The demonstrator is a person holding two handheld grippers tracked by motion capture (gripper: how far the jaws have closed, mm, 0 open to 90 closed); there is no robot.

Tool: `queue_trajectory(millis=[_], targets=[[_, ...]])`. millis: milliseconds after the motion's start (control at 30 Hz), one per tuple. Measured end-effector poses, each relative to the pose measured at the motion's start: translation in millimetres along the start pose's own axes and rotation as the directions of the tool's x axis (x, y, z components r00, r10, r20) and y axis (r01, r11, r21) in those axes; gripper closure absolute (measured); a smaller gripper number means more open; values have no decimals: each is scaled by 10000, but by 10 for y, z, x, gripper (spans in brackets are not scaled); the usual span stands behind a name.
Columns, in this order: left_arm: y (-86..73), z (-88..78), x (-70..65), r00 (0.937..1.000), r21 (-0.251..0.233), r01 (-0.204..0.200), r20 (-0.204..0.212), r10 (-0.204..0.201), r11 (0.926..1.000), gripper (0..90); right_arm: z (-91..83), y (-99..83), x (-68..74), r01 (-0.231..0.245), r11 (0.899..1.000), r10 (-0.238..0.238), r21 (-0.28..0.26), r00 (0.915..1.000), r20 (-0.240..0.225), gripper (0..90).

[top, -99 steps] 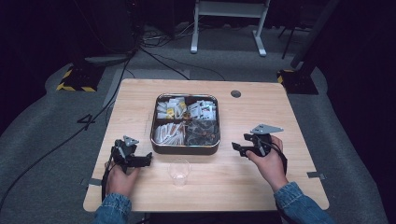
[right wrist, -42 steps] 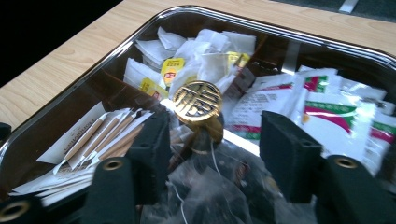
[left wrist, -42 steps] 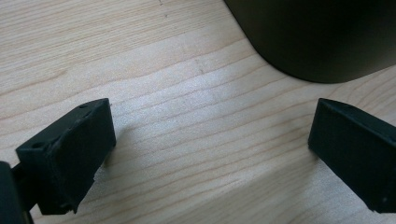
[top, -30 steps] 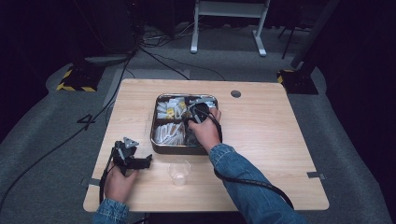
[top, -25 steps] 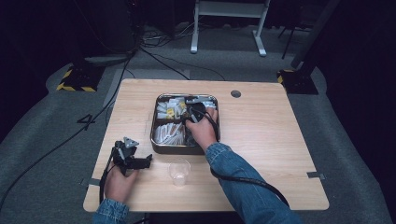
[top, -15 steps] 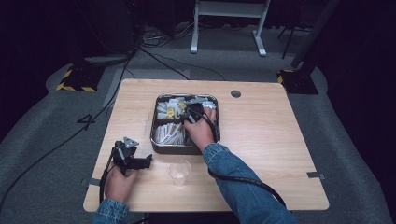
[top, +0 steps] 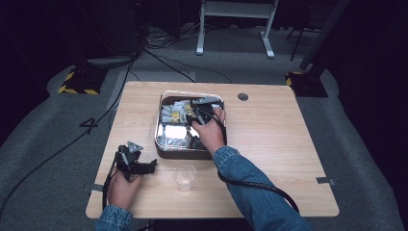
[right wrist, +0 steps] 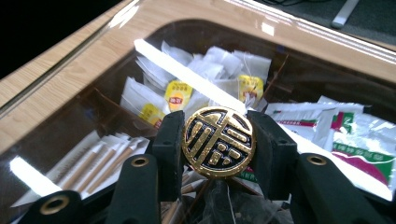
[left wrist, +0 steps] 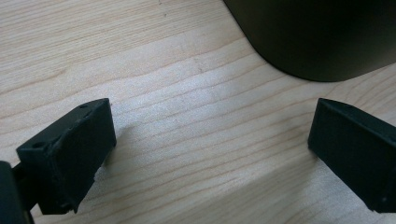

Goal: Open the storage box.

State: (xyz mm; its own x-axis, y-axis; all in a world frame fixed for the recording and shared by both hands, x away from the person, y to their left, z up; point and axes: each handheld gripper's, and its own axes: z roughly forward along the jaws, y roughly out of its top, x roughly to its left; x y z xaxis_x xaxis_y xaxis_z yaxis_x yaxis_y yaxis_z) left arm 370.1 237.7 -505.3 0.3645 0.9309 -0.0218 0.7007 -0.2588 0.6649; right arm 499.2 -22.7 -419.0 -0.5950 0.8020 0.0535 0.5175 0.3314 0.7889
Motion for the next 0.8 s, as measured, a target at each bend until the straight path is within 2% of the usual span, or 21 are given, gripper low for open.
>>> queue_trajectory(millis=[467,700,800], targets=[[-1,0,-2,10000,-9,32,5,-32,10000,12,-509,164,-73,197,9974,-235,-689,9982,-550,586],[1,0,0,10000,-8,16,23,-16,10000,12,-652,193,-106,251,9959,-299,-873,9981,-537,586],[1,0,0,10000,-9,15,25,-15,10000,12,-705,195,-132,318,9948,-357,-967,9986,-394,586]])
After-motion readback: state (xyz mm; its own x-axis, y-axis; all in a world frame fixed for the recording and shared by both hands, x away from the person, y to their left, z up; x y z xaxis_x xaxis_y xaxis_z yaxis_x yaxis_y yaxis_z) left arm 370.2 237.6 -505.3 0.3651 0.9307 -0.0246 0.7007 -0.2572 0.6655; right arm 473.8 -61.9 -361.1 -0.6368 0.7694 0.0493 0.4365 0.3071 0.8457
